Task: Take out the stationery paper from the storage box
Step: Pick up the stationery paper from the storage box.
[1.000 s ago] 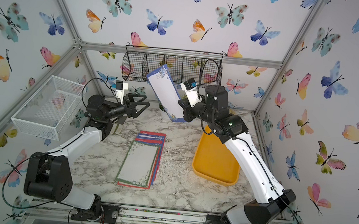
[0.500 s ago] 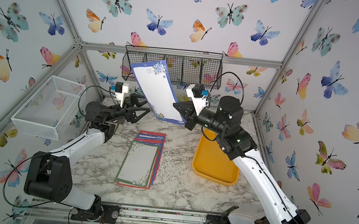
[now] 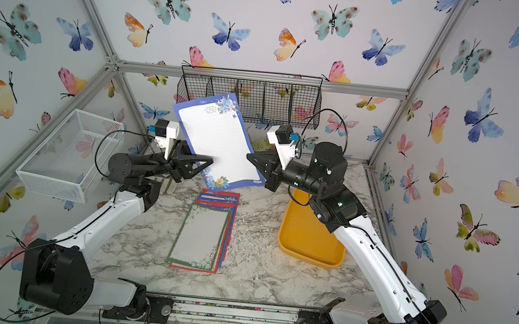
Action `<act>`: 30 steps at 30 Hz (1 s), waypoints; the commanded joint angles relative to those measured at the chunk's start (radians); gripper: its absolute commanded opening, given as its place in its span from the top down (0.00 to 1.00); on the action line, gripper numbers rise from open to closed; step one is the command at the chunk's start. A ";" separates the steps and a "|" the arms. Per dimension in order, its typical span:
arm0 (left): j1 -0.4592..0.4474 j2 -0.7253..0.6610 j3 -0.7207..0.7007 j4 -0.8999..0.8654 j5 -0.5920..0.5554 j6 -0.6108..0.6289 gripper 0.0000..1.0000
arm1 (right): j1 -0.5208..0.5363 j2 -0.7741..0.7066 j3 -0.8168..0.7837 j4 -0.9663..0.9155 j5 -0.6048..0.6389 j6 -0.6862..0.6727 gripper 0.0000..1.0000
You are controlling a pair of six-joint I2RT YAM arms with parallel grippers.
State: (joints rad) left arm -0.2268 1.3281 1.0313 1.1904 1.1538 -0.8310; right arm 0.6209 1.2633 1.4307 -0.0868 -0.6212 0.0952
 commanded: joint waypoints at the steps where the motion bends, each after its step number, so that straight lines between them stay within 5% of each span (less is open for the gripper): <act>1: -0.002 -0.025 0.013 0.061 -0.011 -0.034 0.92 | -0.003 -0.024 -0.035 0.075 0.007 0.045 0.98; 12: -0.002 -0.035 0.041 -0.017 -0.032 -0.063 1.00 | -0.003 -0.068 -0.082 0.116 0.014 0.077 0.97; 17: -0.002 -0.061 0.084 -0.425 -0.079 0.163 1.00 | -0.003 -0.089 -0.058 0.063 0.100 0.068 0.71; 21: -0.002 -0.072 0.176 -0.746 -0.072 0.327 1.00 | -0.003 -0.125 -0.068 0.044 0.167 0.056 0.61; 30: 0.003 -0.051 0.291 -1.172 -0.014 0.510 1.00 | -0.003 -0.150 -0.102 0.022 0.167 0.029 0.44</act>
State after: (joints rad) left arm -0.2272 1.2793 1.2850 0.2417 1.1049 -0.4389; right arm 0.6209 1.1164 1.3388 -0.0364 -0.4816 0.1394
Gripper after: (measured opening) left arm 0.047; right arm 0.563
